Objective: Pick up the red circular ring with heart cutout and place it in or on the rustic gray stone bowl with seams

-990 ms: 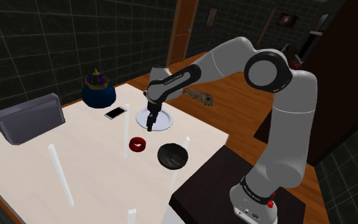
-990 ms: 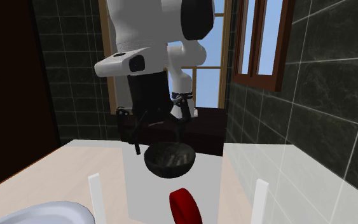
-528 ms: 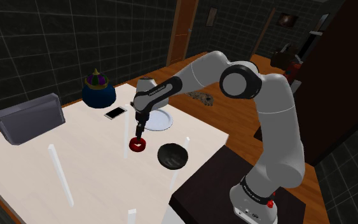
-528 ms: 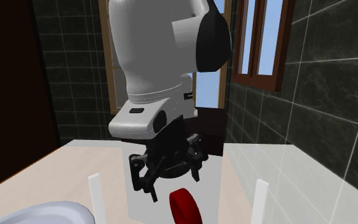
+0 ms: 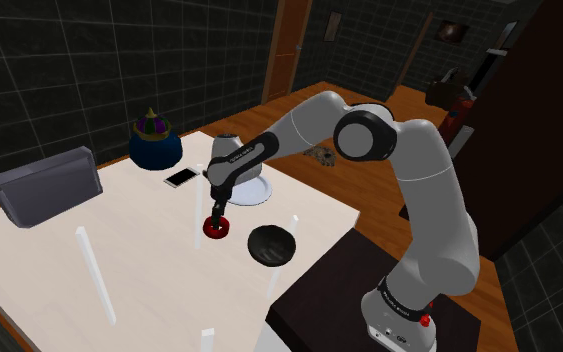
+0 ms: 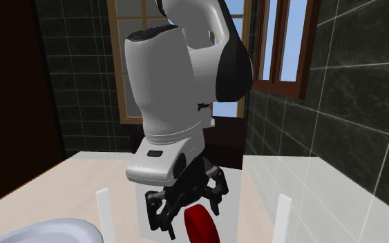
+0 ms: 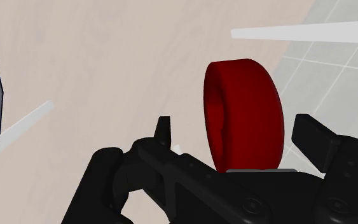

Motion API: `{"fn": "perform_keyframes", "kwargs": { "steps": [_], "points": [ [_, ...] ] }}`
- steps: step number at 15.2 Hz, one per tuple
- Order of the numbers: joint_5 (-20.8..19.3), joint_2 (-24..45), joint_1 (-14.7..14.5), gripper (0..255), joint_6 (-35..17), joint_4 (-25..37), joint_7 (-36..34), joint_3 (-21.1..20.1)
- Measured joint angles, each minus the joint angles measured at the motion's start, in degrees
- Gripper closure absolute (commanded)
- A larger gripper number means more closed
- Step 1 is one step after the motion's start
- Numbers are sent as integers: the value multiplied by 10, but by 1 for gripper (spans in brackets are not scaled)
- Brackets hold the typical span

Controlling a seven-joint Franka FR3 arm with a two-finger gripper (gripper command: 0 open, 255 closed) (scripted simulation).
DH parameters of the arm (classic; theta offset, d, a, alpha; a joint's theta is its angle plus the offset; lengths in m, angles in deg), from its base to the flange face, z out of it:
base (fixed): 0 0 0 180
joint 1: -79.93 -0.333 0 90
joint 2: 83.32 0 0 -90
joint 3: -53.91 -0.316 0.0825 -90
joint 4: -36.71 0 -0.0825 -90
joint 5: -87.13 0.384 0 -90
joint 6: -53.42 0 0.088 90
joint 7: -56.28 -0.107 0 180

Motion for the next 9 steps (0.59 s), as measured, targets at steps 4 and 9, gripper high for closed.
{"fn": "perform_keyframes", "kwargs": {
  "steps": [4,9],
  "points": [
    [0,3,0,0,-3,0,0,0],
    [0,2,0,255,-4,-1,0,0]
  ]
}}
